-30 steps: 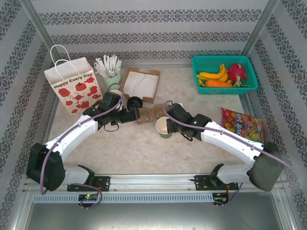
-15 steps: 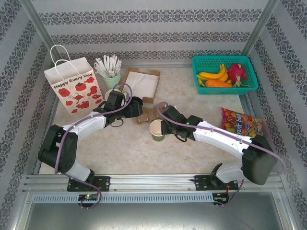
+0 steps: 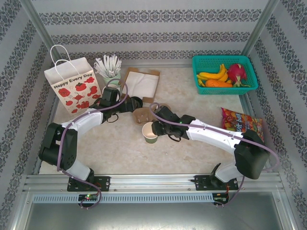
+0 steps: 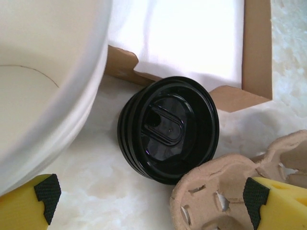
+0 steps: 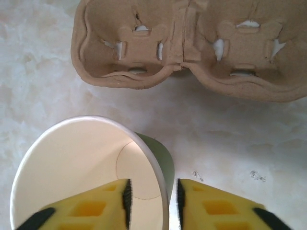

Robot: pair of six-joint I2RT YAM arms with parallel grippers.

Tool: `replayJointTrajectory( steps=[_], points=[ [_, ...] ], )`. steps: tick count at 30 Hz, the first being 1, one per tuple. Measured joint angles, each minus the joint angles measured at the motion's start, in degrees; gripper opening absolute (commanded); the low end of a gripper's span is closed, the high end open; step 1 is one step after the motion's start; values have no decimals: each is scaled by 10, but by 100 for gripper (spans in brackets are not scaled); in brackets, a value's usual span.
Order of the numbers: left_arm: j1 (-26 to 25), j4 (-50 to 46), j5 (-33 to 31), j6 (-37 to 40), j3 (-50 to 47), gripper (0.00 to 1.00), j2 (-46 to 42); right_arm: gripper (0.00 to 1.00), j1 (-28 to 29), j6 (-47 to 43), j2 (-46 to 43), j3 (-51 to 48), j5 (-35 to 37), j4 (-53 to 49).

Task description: Pack the takeout coffee

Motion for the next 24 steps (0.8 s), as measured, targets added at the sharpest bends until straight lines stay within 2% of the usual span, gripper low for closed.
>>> replayJointTrajectory(
  steps=[7, 8, 9, 12, 16, 22, 24],
  points=[
    [-50, -62, -95, -34, 28, 87, 2, 81, 0, -8, -35, 0, 10, 0],
    [-62, -76, -113, -40, 35, 83, 6, 96, 0, -8, -46, 0, 17, 0],
    [-74, -94, -134, -46, 47, 80, 14, 98, 0, -8, -59, 0, 26, 1],
    [-102, -138, -185, -62, 97, 73, 51, 98, -1, -7, -101, -10, 52, 13],
    [-109, -197, -231, -75, 176, 59, 115, 98, -20, 5, -144, -38, 76, 23],
    [-109, -265, -266, -74, 273, 53, 207, 98, -47, 22, -183, -81, 99, 24],
    [-109, -282, -270, -71, 294, 48, 227, 98, -49, 24, -194, -87, 102, 24]
  ],
)
